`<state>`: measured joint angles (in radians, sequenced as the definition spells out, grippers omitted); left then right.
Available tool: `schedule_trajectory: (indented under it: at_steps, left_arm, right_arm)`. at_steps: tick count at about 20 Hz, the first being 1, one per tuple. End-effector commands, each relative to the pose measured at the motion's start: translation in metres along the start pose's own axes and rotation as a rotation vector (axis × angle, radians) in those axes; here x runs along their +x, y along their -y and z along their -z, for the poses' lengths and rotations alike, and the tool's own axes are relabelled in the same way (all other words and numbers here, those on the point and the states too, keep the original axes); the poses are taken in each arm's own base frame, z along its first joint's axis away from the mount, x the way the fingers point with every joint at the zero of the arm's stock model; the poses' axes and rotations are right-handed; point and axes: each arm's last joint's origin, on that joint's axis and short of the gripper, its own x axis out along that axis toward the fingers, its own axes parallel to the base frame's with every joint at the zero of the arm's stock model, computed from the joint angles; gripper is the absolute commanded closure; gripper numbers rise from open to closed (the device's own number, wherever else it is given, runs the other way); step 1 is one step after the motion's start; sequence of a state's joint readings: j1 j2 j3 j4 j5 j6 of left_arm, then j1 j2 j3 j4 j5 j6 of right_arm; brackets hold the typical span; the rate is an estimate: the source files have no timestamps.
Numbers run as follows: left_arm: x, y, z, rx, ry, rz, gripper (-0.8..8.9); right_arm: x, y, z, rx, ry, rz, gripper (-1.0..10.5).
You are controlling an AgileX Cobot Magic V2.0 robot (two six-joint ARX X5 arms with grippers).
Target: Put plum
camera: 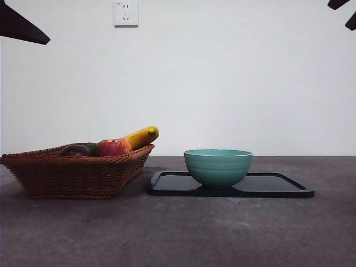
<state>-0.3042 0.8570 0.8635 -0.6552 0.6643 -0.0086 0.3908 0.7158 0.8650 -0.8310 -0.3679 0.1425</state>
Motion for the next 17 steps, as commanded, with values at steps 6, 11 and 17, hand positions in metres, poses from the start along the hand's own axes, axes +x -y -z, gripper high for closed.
schedule_trajectory:
  at_steps: [6,11,17]
  left_arm:
    - [0.0,0.001,-0.002,0.024,0.003,0.013,3.49]
    - [0.0,0.001,-0.002,0.026,0.0,0.013,3.49]
    - [0.0,0.001,-0.002,0.025,-0.002,0.013,3.49]
  right_arm:
    - [0.018,0.007,-0.049,0.132,0.054,0.067,6.6]
    - [0.056,0.029,-0.101,0.135,-0.012,0.118,6.6]
    - [0.12,0.066,-0.137,0.159,-0.122,0.157,6.6]
